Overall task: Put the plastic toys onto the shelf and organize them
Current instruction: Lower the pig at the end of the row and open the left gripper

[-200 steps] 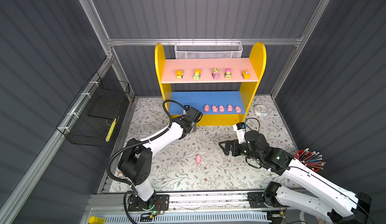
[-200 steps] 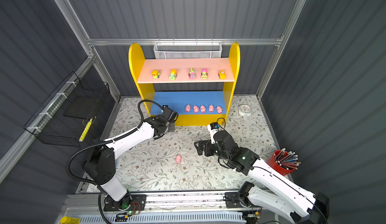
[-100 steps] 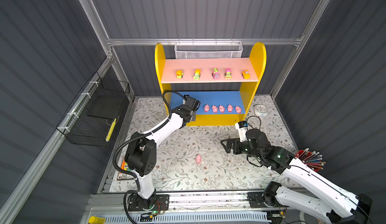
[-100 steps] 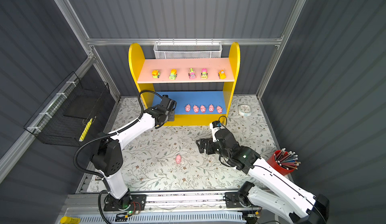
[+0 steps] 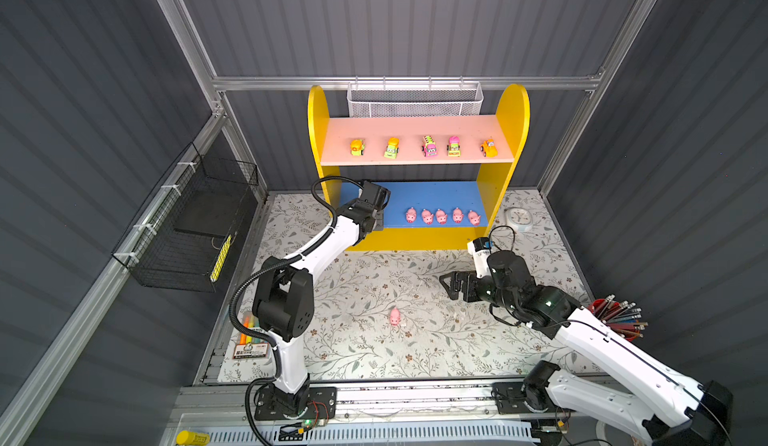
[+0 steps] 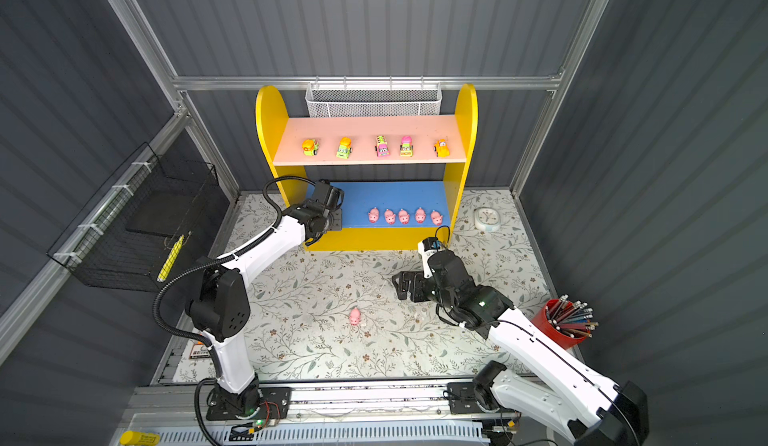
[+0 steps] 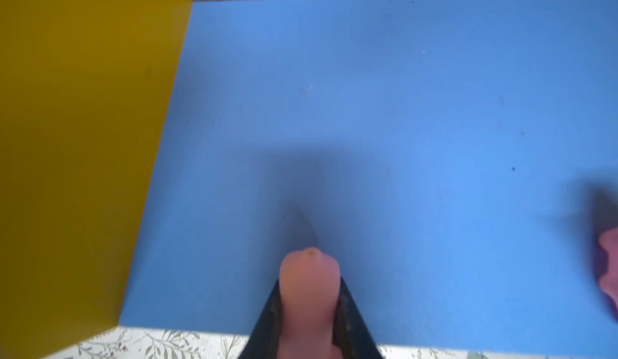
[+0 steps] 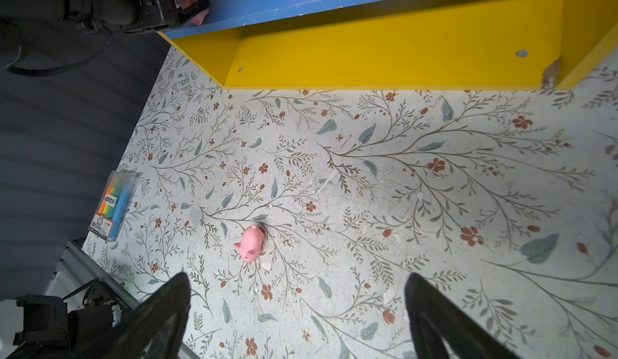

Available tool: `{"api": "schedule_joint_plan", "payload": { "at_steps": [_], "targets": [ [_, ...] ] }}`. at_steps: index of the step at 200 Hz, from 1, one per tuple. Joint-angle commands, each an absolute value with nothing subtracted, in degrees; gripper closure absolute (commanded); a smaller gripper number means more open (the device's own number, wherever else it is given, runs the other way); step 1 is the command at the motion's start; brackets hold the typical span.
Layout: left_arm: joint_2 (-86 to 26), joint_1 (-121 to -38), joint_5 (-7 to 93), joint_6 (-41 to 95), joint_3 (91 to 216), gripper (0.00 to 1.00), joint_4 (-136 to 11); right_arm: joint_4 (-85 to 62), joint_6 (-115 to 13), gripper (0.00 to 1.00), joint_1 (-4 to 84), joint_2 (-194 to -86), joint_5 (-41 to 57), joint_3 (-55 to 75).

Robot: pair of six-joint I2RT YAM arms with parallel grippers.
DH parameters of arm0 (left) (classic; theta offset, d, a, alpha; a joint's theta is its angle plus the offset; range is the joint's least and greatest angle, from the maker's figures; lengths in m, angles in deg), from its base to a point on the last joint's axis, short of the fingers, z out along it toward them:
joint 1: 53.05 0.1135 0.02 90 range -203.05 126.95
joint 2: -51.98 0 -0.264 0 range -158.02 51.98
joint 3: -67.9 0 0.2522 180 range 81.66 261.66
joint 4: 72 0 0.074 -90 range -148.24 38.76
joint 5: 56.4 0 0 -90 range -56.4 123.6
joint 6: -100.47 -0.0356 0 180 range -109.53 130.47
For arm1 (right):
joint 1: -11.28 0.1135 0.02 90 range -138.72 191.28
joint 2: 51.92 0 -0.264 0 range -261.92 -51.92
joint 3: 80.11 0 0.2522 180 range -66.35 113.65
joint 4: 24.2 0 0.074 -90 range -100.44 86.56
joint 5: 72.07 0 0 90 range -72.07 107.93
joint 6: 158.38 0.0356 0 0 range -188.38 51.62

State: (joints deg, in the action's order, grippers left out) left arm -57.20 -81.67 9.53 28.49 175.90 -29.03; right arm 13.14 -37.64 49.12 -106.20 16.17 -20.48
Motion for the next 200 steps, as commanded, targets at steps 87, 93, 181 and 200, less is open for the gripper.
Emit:
{"api": "schedule_joint_plan", "payload": {
  "at_steps": [87, 93, 181, 200],
  "targets": [
    [-62.02, -80.21, 10.53, 26.02, 182.78, 0.65, -25.83, 10.22, -39.62, 0.01, 44.90, -106.92, 11.48, -19.68],
    [-62.06, -80.21, 10.57, 26.11, 182.70, 0.64, -25.80, 10.22, -39.57, 0.01, 44.77, -106.94, 11.35, -19.70],
    [-62.09, -79.85, 10.66, 26.02, 182.43, 0.47, -26.11, 10.39, -39.28, 0.01, 44.64, -106.81, 11.48, -19.76],
    [-61.76, -79.77, 10.46, 25.95, 182.25, 0.38, -26.19, 10.57, -39.21, 0.01, 44.67, -106.94, 11.57, -19.54]
  ]
}}
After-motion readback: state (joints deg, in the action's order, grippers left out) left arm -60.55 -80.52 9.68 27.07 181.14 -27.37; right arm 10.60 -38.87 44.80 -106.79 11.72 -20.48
